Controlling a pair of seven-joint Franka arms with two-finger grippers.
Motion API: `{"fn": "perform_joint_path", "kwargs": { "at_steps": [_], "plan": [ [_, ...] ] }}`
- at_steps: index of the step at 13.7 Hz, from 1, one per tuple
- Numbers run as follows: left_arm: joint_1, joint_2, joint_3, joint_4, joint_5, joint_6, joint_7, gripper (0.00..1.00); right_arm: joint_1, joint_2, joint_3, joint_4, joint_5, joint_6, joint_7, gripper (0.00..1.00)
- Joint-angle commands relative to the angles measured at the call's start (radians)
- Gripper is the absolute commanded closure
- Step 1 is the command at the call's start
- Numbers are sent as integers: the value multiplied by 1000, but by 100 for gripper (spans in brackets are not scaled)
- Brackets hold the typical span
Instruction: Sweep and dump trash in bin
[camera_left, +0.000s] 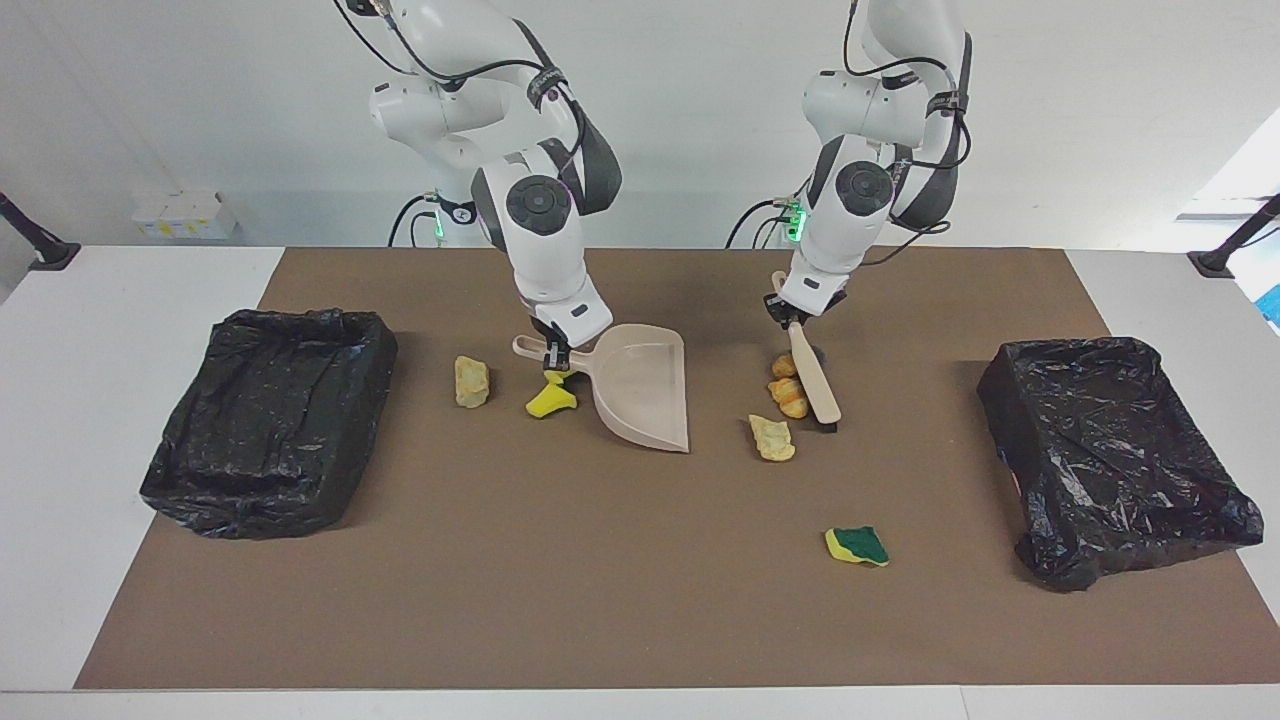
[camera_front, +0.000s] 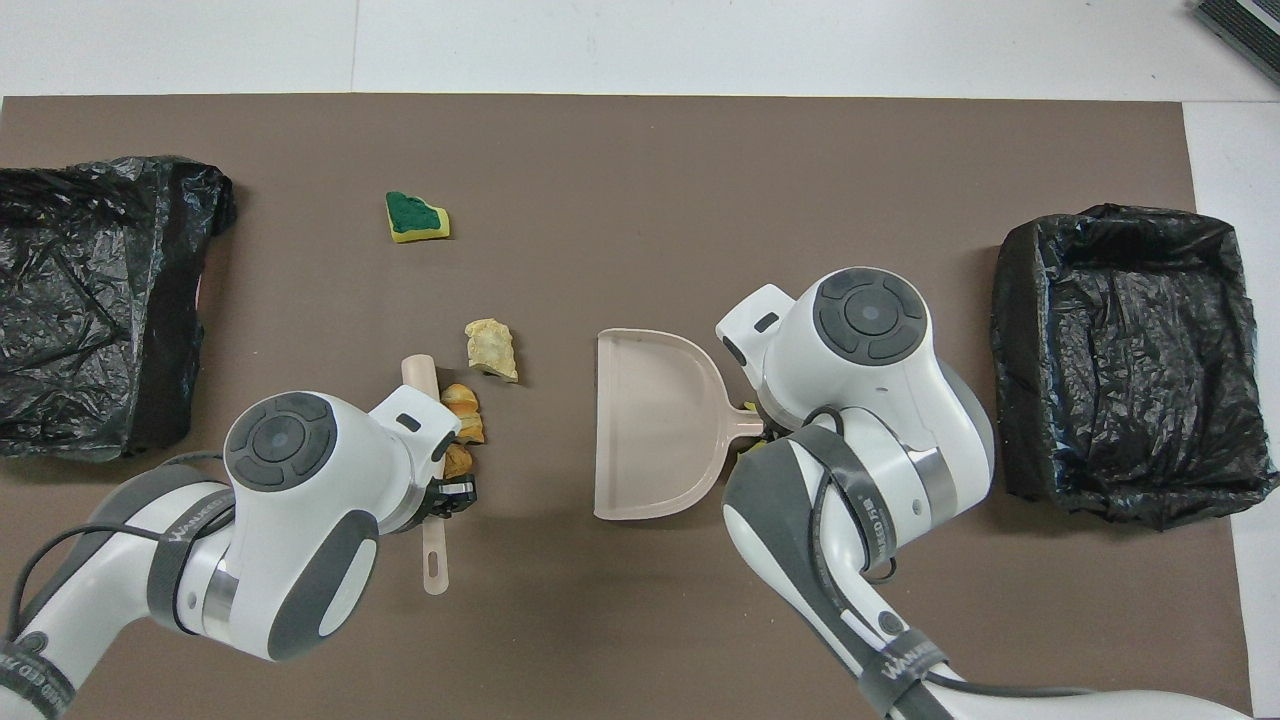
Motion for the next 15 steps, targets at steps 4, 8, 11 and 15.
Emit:
{"fn": "perform_joint_path", "kwargs": {
  "at_steps": [4,8,11,15],
  "plan": [
    [-159,27,-7,17,-115,137,72,100,4,-30,6,-34,19,30,33,100],
    [-249,47,-20,60,-129,157,77,100,4,-30,6,-34,19,30,35,100],
    [-308,71,-20,150,-172,139,74,100,3,-30,6,-33,19,26,30,100],
    [-284,28,0,226,-186,9,72,100,3,-28,4,-28,17,14,23,100]
  ]
}}
